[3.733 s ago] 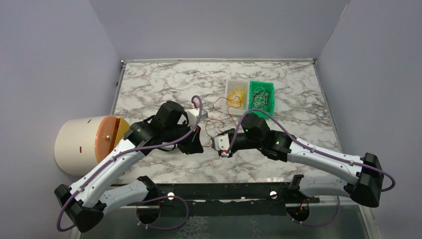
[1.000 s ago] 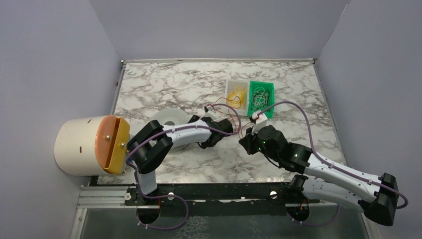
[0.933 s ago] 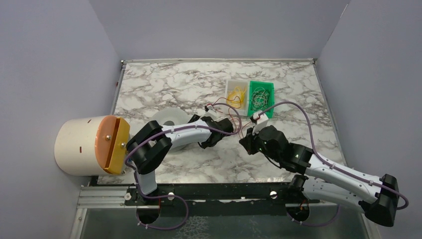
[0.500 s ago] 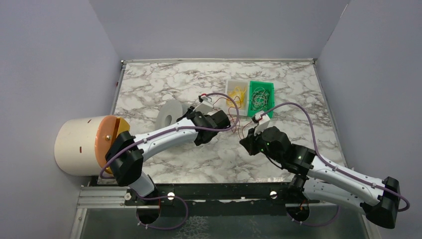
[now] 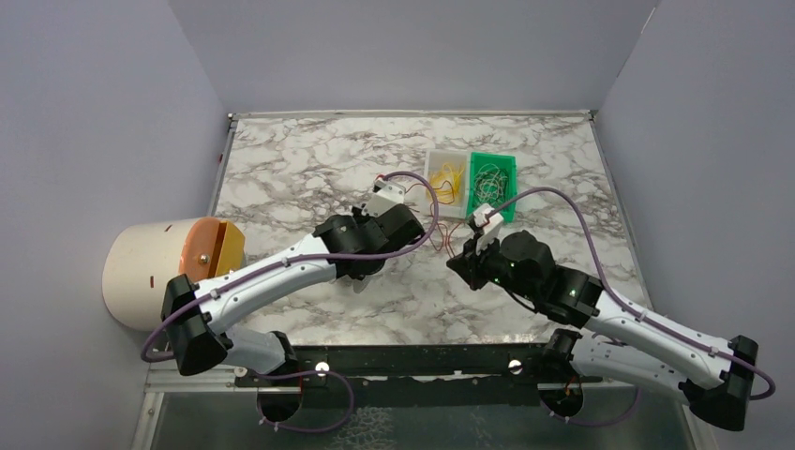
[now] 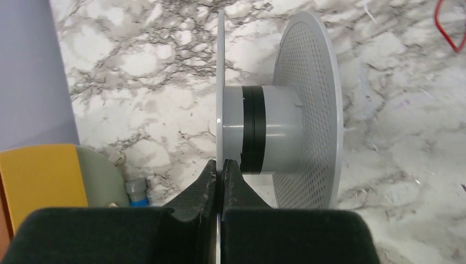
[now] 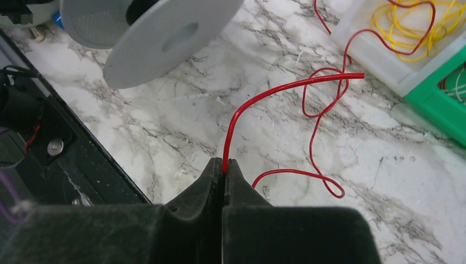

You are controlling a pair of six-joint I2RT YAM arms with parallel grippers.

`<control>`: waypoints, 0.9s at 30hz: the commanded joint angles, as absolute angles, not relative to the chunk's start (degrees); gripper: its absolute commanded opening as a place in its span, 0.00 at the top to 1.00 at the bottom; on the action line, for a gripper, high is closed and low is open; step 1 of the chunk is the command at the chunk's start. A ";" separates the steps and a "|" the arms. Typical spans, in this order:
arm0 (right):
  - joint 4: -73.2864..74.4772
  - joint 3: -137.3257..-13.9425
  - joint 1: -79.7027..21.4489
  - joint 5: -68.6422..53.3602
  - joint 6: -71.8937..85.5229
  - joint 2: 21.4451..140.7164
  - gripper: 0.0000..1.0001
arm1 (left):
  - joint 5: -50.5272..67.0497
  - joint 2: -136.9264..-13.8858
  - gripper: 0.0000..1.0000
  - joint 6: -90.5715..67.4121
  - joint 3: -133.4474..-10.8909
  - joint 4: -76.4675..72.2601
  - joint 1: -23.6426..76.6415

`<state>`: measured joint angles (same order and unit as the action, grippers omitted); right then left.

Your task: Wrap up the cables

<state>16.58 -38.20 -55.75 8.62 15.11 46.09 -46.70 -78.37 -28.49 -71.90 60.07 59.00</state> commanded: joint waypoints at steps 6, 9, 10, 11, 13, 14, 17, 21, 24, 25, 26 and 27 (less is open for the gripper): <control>22.98 -48.00 -55.54 -3.06 -0.86 49.18 0.99 | -28.19 -69.62 1.00 -17.65 -70.21 52.14 59.19; 23.48 -49.07 -55.58 -6.89 -5.77 49.48 0.99 | -24.70 -67.84 1.00 -15.38 -68.71 49.37 59.24; 23.82 -49.38 -55.63 -8.19 -7.88 49.48 0.99 | -23.27 -67.58 1.00 -14.79 -68.38 48.62 59.24; 24.19 -49.61 -55.61 -9.58 -9.96 49.38 0.99 | -22.05 -67.39 1.00 -14.18 -67.97 47.89 59.24; 25.04 -50.04 -55.60 -12.48 -14.86 49.27 0.99 | -20.58 -67.35 1.00 -13.22 -67.23 46.78 59.16; 25.32 -50.29 -55.58 -12.98 -16.74 49.25 0.99 | -20.04 -67.40 1.00 -12.56 -66.80 46.23 59.15; 26.12 -51.02 -55.55 -12.73 -20.75 49.45 0.99 | -18.12 -66.97 1.00 -10.69 -64.95 43.40 58.35; 28.01 -51.75 -55.60 -11.53 -27.51 49.99 0.99 | -11.04 -66.02 1.00 -8.11 -62.38 39.39 54.92; 31.20 -54.08 -55.56 -10.90 -33.07 51.61 0.99 | -5.55 -65.96 1.00 -6.27 -61.40 37.60 52.05; 32.68 -55.01 -55.60 -10.78 -35.21 52.20 0.99 | -3.89 -66.11 1.00 -5.85 -61.08 37.20 50.98; 33.81 -55.82 -55.55 -10.28 -37.12 52.90 0.99 | -2.10 -66.43 1.00 -5.43 -60.81 36.89 50.04; 34.90 -56.81 -55.57 -9.54 -39.09 53.62 0.99 | -0.10 -66.65 1.00 -4.99 -60.38 36.45 48.93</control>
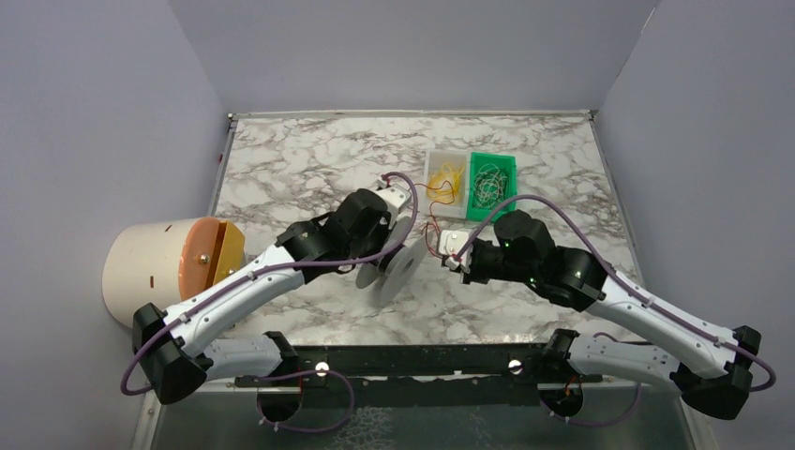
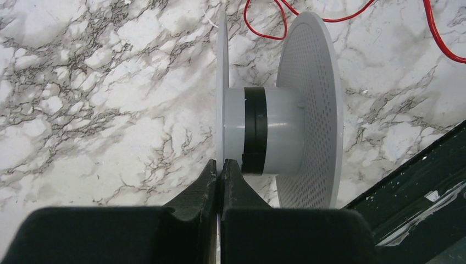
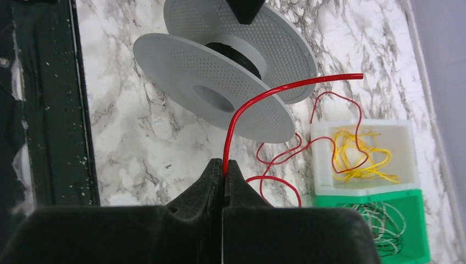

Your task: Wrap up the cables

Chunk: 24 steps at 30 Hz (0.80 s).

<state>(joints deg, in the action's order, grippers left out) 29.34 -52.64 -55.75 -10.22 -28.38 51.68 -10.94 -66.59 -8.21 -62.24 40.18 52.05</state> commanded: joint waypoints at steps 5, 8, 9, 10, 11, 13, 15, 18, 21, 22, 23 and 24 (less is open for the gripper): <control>38.48 -60.65 -55.53 -3.13 -47.20 58.24 0.99 | 4.09 -67.87 1.00 -4.45 -59.18 34.23 47.90; 38.60 -61.45 -55.55 -0.67 -53.59 60.31 0.99 | 6.43 -68.20 1.00 -4.14 -58.59 33.25 47.90; 38.59 -61.48 -55.56 0.06 -56.95 60.88 0.99 | 7.27 -68.10 1.00 -4.09 -58.32 32.87 47.90; 38.47 -61.60 -55.56 1.05 -59.50 61.56 0.99 | 8.05 -67.99 1.00 -4.00 -58.08 32.67 47.90; 38.16 -61.81 -55.61 2.23 -61.84 62.31 0.99 | 8.38 -67.84 1.00 -3.91 -57.85 32.30 47.91; 37.86 -62.26 -55.53 4.99 -66.91 63.43 0.99 | 7.91 -67.53 1.00 -3.87 -57.37 31.95 47.90; 37.25 -62.97 -55.61 8.34 -71.52 64.48 0.99 | 7.94 -67.49 1.00 -3.94 -57.31 31.77 47.90; 34.62 -62.07 -55.54 11.11 -80.09 64.74 0.99 | 8.30 -67.31 1.00 -4.41 -57.07 31.52 47.95; 32.06 -60.13 -55.60 14.51 -89.53 65.05 0.99 | 8.84 -67.17 0.98 -5.25 -56.81 31.54 47.97; 31.47 -59.77 -55.55 15.66 -92.05 65.19 0.99 | 9.07 -66.96 0.97 -5.34 -56.66 31.40 47.91; 31.11 -59.80 -55.57 15.84 -94.11 65.09 0.99 | 9.13 -66.69 0.95 -5.44 -56.57 31.28 47.90; 30.97 -59.87 -55.60 15.28 -95.69 64.74 0.99 | 9.12 -66.51 0.94 -5.54 -56.54 31.26 47.90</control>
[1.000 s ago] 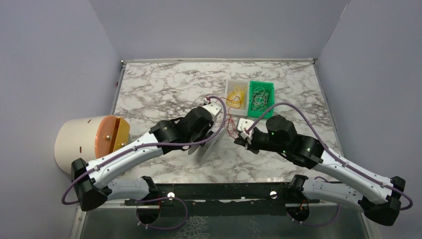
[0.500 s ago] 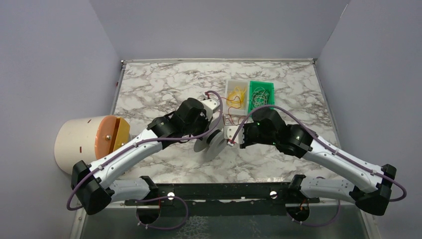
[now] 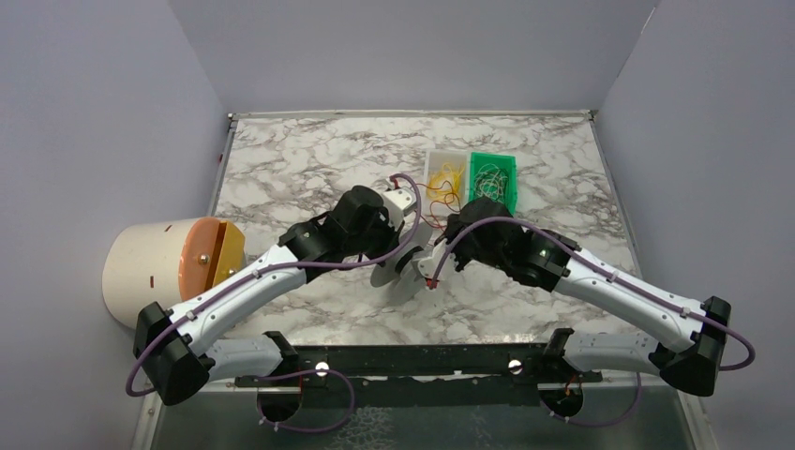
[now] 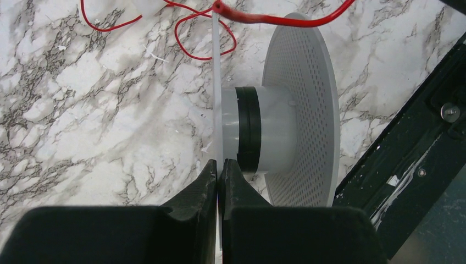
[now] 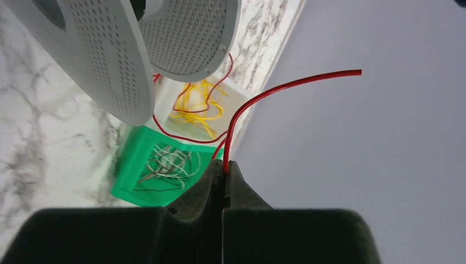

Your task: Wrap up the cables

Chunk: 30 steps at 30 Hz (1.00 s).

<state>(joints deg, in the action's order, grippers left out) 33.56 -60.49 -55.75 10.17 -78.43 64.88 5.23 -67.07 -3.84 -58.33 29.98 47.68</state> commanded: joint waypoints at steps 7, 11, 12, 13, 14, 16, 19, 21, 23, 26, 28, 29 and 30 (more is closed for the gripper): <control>24.46 -54.39 -55.53 16.90 -109.66 62.55 0.99 | 9.79 -65.60 0.85 -5.84 -56.49 30.93 47.90; 18.97 -51.89 -55.53 17.10 -116.46 61.98 0.99 | 9.95 -65.03 0.81 -6.14 -55.88 30.71 47.95; 19.17 -52.17 -55.49 17.21 -117.04 62.44 0.99 | 9.93 -64.73 0.80 -6.22 -55.83 30.70 47.93; 19.60 -52.53 -55.50 17.27 -117.37 62.79 0.99 | 10.05 -64.39 0.79 -6.28 -55.69 30.70 47.93; 19.56 -52.68 -55.55 17.20 -118.16 62.91 0.99 | 10.10 -64.12 0.77 -6.32 -55.64 30.71 47.91; 19.92 -53.19 -55.60 16.24 -119.04 63.01 0.99 | 10.11 -63.51 0.74 -6.39 -55.42 30.55 47.91; 21.13 -53.70 -55.55 15.35 -120.17 63.28 0.99 | 10.57 -63.30 0.71 -6.42 -55.50 30.56 47.94; 20.88 -53.47 -55.62 14.90 -120.76 63.43 0.99 | 10.89 -63.37 0.69 -6.55 -55.57 30.57 47.90; 20.90 -53.14 -55.61 14.47 -121.25 63.69 0.99 | 10.78 -63.45 0.67 -6.59 -55.63 30.54 47.91; 21.39 -52.79 -55.63 13.89 -122.04 63.80 0.99 | 10.68 -63.48 0.64 -6.83 -55.70 30.56 47.90; 22.08 -52.80 -55.79 13.35 -122.29 63.90 0.99 | 11.04 -63.30 0.60 -6.84 -55.75 30.51 47.91; 22.49 -52.83 -55.95 13.03 -122.34 63.93 0.99 | 11.07 -63.22 0.58 -6.80 -55.87 30.43 47.90; 23.00 -52.90 -56.17 12.72 -122.41 64.02 0.99 | 11.03 -63.05 0.57 -6.77 -55.98 30.50 47.90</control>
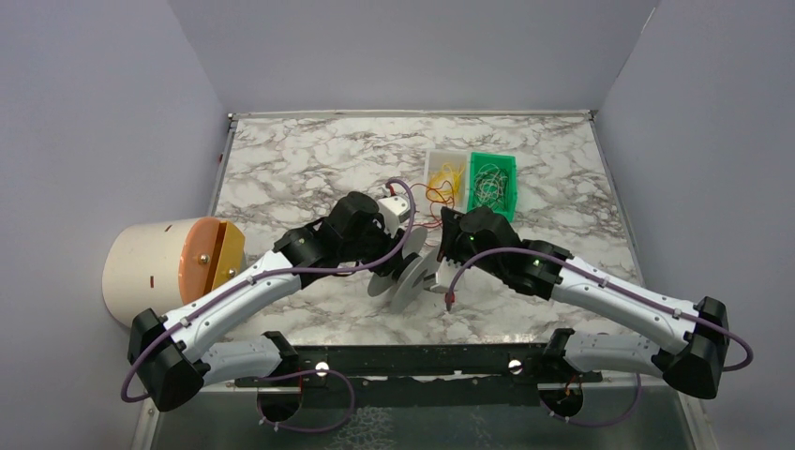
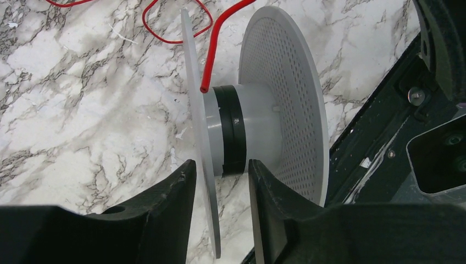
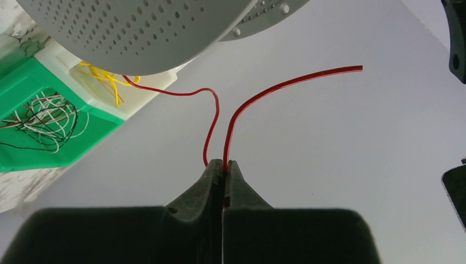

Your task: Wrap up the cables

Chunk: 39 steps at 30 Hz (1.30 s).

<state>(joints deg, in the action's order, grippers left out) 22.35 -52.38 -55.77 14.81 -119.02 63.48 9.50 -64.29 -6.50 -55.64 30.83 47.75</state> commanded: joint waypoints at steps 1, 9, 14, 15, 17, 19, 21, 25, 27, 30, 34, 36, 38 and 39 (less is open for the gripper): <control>23.40 -52.87 -56.33 12.47 -122.49 64.07 0.99 | 10.87 -62.86 0.54 -6.77 -56.07 30.58 47.94; 25.43 -52.35 -58.62 10.51 -122.87 64.90 0.99 | 9.58 -61.15 0.41 -7.02 -56.73 30.89 47.91; 26.04 -52.43 -60.24 10.52 -123.24 65.66 0.99 | 9.66 -60.07 0.33 -7.58 -57.79 32.34 47.97; 26.08 -52.54 -60.63 10.47 -123.42 65.96 0.99 | 9.74 -60.03 0.32 -7.83 -58.12 32.73 47.91; 25.96 -52.64 -61.37 10.63 -123.69 66.60 0.99 | 10.37 -60.01 0.28 -8.27 -59.03 33.59 47.92; 26.14 -53.14 -62.47 10.69 -123.89 67.18 0.99 | 10.11 -60.55 0.24 -8.61 -60.80 35.14 47.91; 26.30 -53.57 -63.39 10.79 -124.09 67.84 0.99 | 9.22 -61.04 0.23 -8.66 -61.90 36.72 47.90; 25.94 -54.04 -64.55 11.17 -124.60 69.00 0.99 | 9.70 -61.85 0.22 -8.78 -62.24 38.30 47.91; 25.46 -54.26 -64.90 11.43 -124.83 69.41 0.99 | 10.42 -62.11 0.22 -8.79 -61.79 38.80 47.95; 25.01 -54.68 -65.43 11.69 -125.22 70.02 0.99 | 10.17 -62.27 0.22 -8.78 -60.66 39.04 47.90; 23.83 -55.09 -66.29 11.73 -125.88 71.10 0.99 | 9.67 -63.11 0.23 -8.62 -59.79 39.03 47.91; 22.93 -55.34 -66.59 11.85 -126.34 71.71 0.99 | 9.49 -63.51 0.25 -8.53 -59.72 39.02 47.90; 21.99 -55.82 -66.85 11.80 -126.67 72.14 0.99 | 9.47 -63.78 0.28 -8.44 -59.53 38.95 47.90; 21.73 -56.08 -66.89 11.89 -126.89 72.33 0.99 | 9.49 -63.93 0.30 -8.44 -59.31 38.99 48.03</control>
<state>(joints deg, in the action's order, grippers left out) 24.03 -53.47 -66.15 11.70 -119.61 71.35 9.58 -63.51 -8.21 -60.07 39.05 47.75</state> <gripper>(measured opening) 0.027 0.729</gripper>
